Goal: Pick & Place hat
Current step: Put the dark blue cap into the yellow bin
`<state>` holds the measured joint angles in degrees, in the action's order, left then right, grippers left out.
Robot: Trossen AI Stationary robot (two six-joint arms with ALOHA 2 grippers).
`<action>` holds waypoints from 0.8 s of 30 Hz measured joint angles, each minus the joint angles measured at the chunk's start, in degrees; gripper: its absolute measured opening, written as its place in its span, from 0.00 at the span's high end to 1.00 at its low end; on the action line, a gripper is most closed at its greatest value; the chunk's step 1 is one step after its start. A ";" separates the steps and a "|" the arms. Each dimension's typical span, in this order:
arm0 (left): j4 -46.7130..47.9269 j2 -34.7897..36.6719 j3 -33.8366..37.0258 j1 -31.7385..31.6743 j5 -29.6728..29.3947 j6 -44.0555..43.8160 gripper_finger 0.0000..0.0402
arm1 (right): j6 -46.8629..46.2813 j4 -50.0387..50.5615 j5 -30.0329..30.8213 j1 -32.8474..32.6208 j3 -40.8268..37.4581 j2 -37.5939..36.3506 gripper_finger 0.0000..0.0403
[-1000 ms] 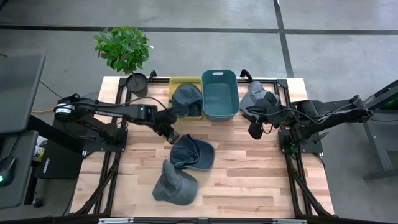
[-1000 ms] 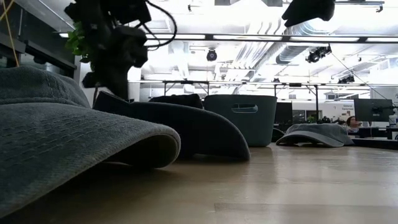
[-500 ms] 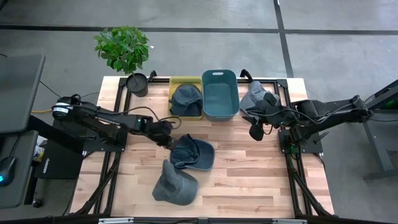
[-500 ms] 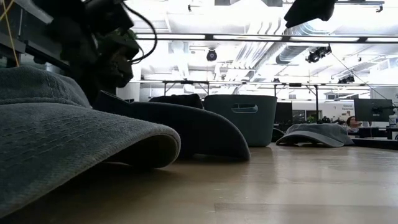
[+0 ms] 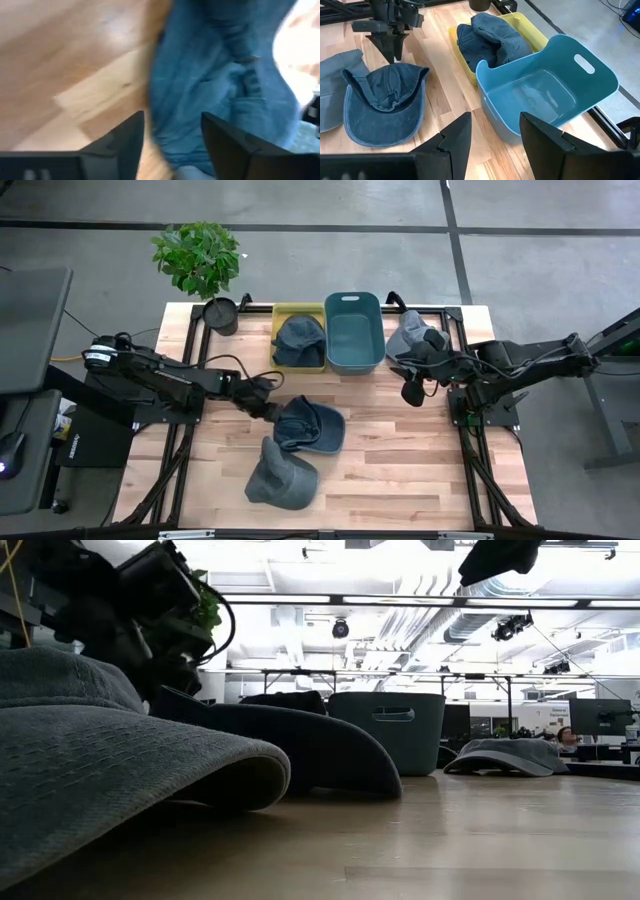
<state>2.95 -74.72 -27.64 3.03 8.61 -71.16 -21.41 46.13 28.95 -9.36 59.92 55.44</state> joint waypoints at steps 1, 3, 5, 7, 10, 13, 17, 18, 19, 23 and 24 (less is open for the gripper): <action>0.78 0.00 0.00 0.00 -0.22 -0.06 0.48 | 0.00 0.00 0.00 0.01 0.00 0.00 0.60; 2.91 0.00 0.00 0.00 -0.30 -0.47 0.43 | -0.04 0.00 0.04 0.00 0.00 0.00 0.60; 4.30 0.00 0.00 0.00 -0.16 -0.69 0.39 | -0.06 0.00 0.29 -0.01 0.00 0.00 0.60; 4.43 0.00 0.00 0.00 -0.18 -0.69 0.37 | -0.11 0.00 0.60 0.01 0.00 0.00 0.60; 3.56 0.00 0.00 0.00 -0.20 -0.69 0.37 | -0.16 -0.02 0.72 0.01 0.00 0.00 0.60; 3.46 -0.02 0.00 0.00 -0.17 -0.42 0.37 | -0.17 -0.02 0.72 -0.01 0.00 0.00 0.60; 3.24 -0.55 0.00 0.00 -0.18 0.02 0.37 | -0.48 -0.02 0.80 0.01 0.00 0.00 0.60; 3.20 -1.04 0.00 0.00 -0.12 0.03 0.37 | -0.54 -0.02 0.83 0.01 0.00 0.00 0.60; 3.11 -1.45 -0.09 -0.02 0.12 0.03 0.37 | -0.57 -0.02 0.85 -0.01 0.00 0.00 0.60; 1.09 -3.46 -0.22 -0.03 1.67 0.41 0.37 | -0.59 -0.02 0.90 0.01 0.00 0.00 0.60; 0.01 -4.11 -0.22 -0.02 1.98 0.40 0.37 | -0.59 -0.02 0.90 0.00 0.00 0.00 0.60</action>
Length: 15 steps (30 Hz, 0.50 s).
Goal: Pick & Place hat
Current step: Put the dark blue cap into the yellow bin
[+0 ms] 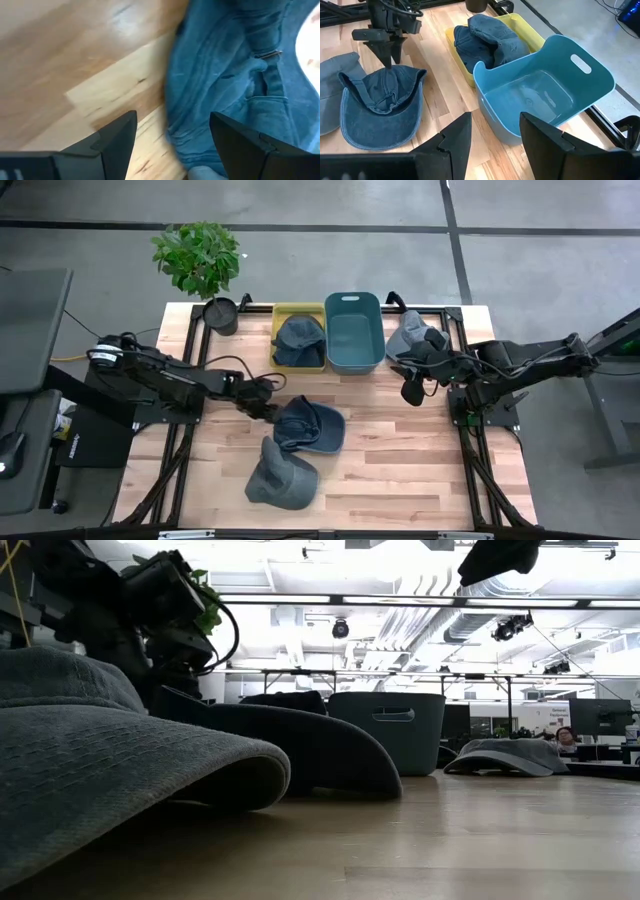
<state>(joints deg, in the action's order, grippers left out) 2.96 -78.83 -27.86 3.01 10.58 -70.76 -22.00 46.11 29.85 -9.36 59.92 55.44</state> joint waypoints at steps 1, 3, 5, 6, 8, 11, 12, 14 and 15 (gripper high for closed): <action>-1.15 -0.53 0.00 0.00 0.41 0.00 0.37 | 0.02 0.00 0.00 -0.01 0.00 0.00 0.60; -3.24 -1.41 0.00 0.00 0.71 -0.02 0.37 | 0.00 0.00 0.00 -0.01 0.00 0.00 0.60; -4.76 -2.59 0.00 0.00 1.13 -0.08 0.37 | 0.00 0.00 0.02 -0.01 0.00 0.00 0.60; -5.34 -3.12 0.00 0.00 1.31 -0.19 0.37 | 0.00 0.00 0.07 0.00 0.00 0.00 0.60; -6.38 -3.92 0.00 0.00 1.87 -0.21 0.37 | 0.00 0.00 0.17 0.01 0.00 0.00 0.60; -8.28 -5.04 0.00 0.00 2.37 -0.22 0.37 | 0.00 0.01 0.18 0.00 0.00 0.00 0.60; -9.08 -5.41 0.01 0.00 2.44 -0.30 0.37 | 0.00 0.02 0.17 0.00 0.00 0.00 0.60; -10.33 -5.84 0.02 0.00 2.56 -0.50 0.37 | 0.00 0.02 0.17 0.01 0.00 0.00 0.60; -10.84 -6.03 0.06 0.00 2.51 -0.64 0.37 | 0.00 0.02 0.17 0.01 0.00 0.00 0.60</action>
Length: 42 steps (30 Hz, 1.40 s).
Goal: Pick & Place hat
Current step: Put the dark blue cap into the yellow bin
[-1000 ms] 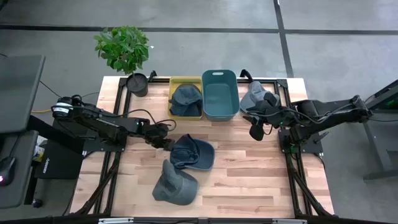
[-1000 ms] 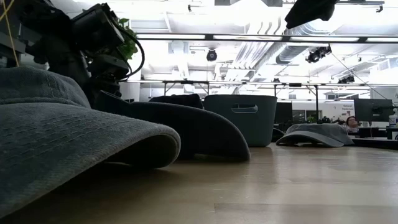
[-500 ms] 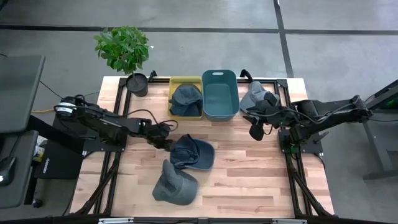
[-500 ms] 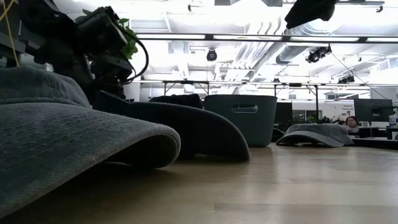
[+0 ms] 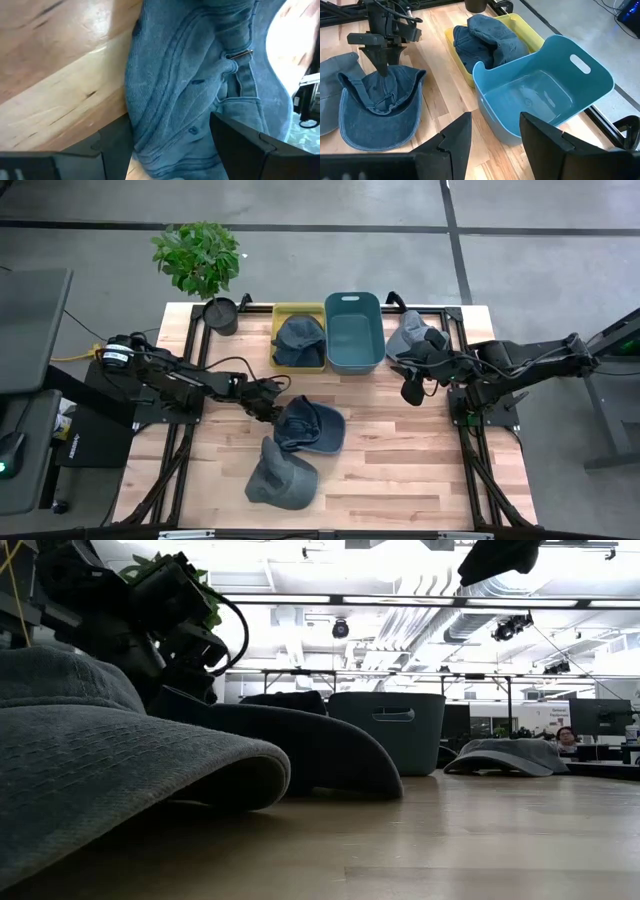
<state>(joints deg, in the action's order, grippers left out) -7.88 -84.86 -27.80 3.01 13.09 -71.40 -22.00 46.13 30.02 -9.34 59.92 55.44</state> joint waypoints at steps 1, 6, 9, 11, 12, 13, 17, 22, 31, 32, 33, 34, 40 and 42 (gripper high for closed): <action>-0.50 -0.20 0.01 0.00 -0.01 -0.12 0.37 | 0.00 0.00 0.00 0.00 0.00 0.00 0.60; -2.43 -0.65 0.07 0.02 -0.39 -0.48 0.45 | 0.00 0.00 0.00 -0.01 0.00 0.00 0.60; -2.40 -0.70 0.09 0.02 -0.85 -0.92 0.55 | 0.00 0.00 -0.02 -0.02 0.00 0.00 0.60; -2.26 -0.71 0.14 0.02 -1.34 -0.92 0.64 | 0.00 0.00 -0.02 0.00 0.00 0.00 0.60; -2.20 -0.75 0.18 0.02 -1.41 -0.91 0.69 | 0.00 0.00 -0.02 -0.01 0.00 0.00 0.60; -2.11 -0.78 0.20 0.02 -1.43 -0.92 0.74 | 0.00 0.00 -0.02 -0.01 0.00 0.00 0.60; -1.84 -0.86 0.29 0.02 -1.73 -0.89 0.95 | 0.00 0.00 -0.04 -0.02 0.00 0.00 0.60; -2.17 -0.85 0.29 0.00 -2.00 -0.56 0.99 | 0.00 0.00 -0.04 -0.01 0.00 0.00 0.60; -2.57 -0.79 -3.67 0.00 -0.95 1.59 0.99 | 0.15 0.00 -0.02 -0.02 0.00 0.00 0.60; -2.60 -0.75 -4.54 0.00 -0.86 2.51 0.99 | 0.15 0.00 -0.02 0.00 0.00 0.00 0.60; -2.54 -0.73 -5.37 -0.04 -0.80 3.35 1.00 | 0.15 0.00 -0.02 -0.01 0.00 0.00 0.60; -2.40 -0.71 -6.17 -0.26 -0.78 4.02 1.00 | 0.15 0.00 -0.02 0.00 0.00 0.00 0.60; -1.19 -0.66 -10.43 -1.69 1.43 7.22 1.00 | 0.06 0.00 -0.04 0.00 0.00 0.00 0.60; 0.38 0.45 -11.89 -2.43 2.58 8.87 1.00 | 0.04 0.00 -0.16 -0.01 0.00 0.00 0.60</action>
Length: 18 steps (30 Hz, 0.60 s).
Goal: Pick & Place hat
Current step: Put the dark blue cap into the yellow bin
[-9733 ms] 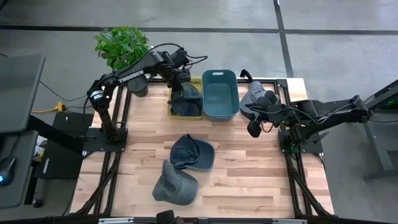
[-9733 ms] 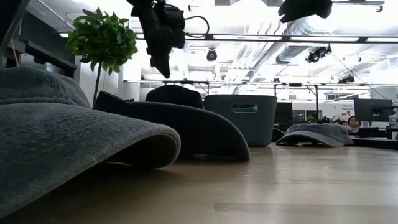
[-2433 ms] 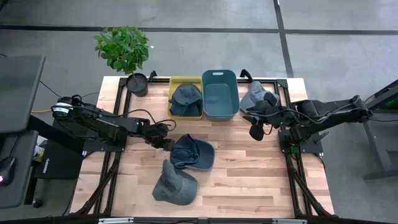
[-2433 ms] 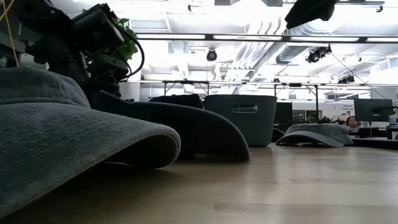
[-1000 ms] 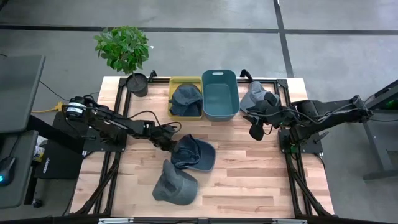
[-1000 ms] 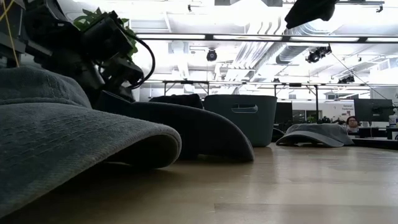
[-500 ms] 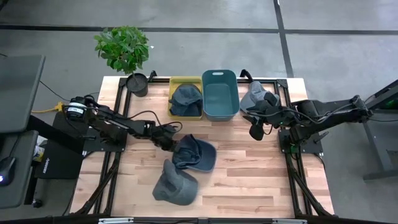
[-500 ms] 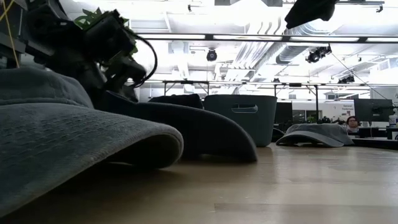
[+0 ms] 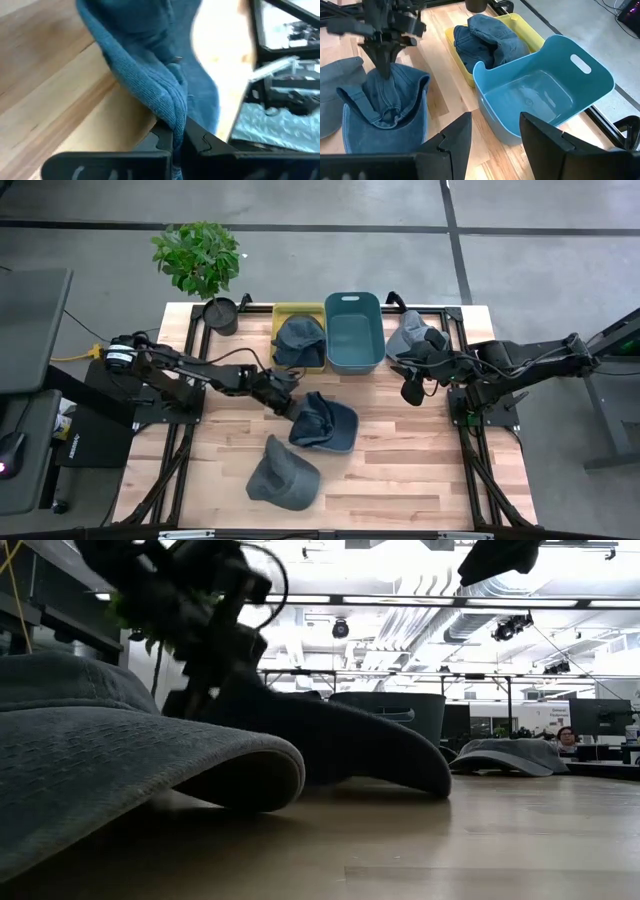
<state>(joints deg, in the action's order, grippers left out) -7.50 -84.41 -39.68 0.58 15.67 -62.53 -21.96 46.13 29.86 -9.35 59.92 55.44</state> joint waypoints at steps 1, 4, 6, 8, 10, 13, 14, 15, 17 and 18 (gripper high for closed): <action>1.01 0.62 -0.93 -0.29 0.55 0.87 1.00 | -0.02 0.02 -0.03 0.00 0.00 0.00 0.60; 5.53 1.53 -4.67 -0.87 1.24 3.82 1.00 | -0.03 0.04 -0.20 0.00 0.00 0.00 0.60; 11.56 2.39 -7.57 -1.01 1.45 6.45 1.00 | -0.02 0.11 -0.25 0.00 0.00 -0.01 0.60; 17.49 3.02 -11.44 -1.00 1.34 9.39 1.00 | 0.06 0.20 -0.19 0.00 0.00 -0.01 0.60; 24.22 3.40 -15.16 -0.99 0.57 12.07 1.00 | 0.11 0.20 -0.16 0.01 0.00 0.00 0.60; 32.93 3.35 -20.55 -0.96 -0.41 15.46 1.00 | 0.32 0.20 0.12 -0.01 0.00 0.00 0.60; 34.94 3.37 -22.35 -0.96 -1.03 16.43 1.00 | 0.33 0.19 0.16 0.00 0.00 -0.01 0.60; 36.83 3.37 -23.93 -0.96 -1.56 17.35 1.00 | 0.34 0.20 0.22 -0.01 0.00 0.00 0.60; 40.63 3.37 -26.63 -0.96 -3.10 18.95 1.00 | 0.35 0.19 0.35 0.01 0.00 0.00 0.60; 42.38 3.37 -27.96 -0.96 -3.81 19.67 1.00 | 0.36 0.18 0.37 -0.01 0.00 0.00 0.60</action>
<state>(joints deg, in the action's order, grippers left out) 34.88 -81.03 -67.65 -0.38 11.86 -42.86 -21.60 46.31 30.22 -9.36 59.92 55.44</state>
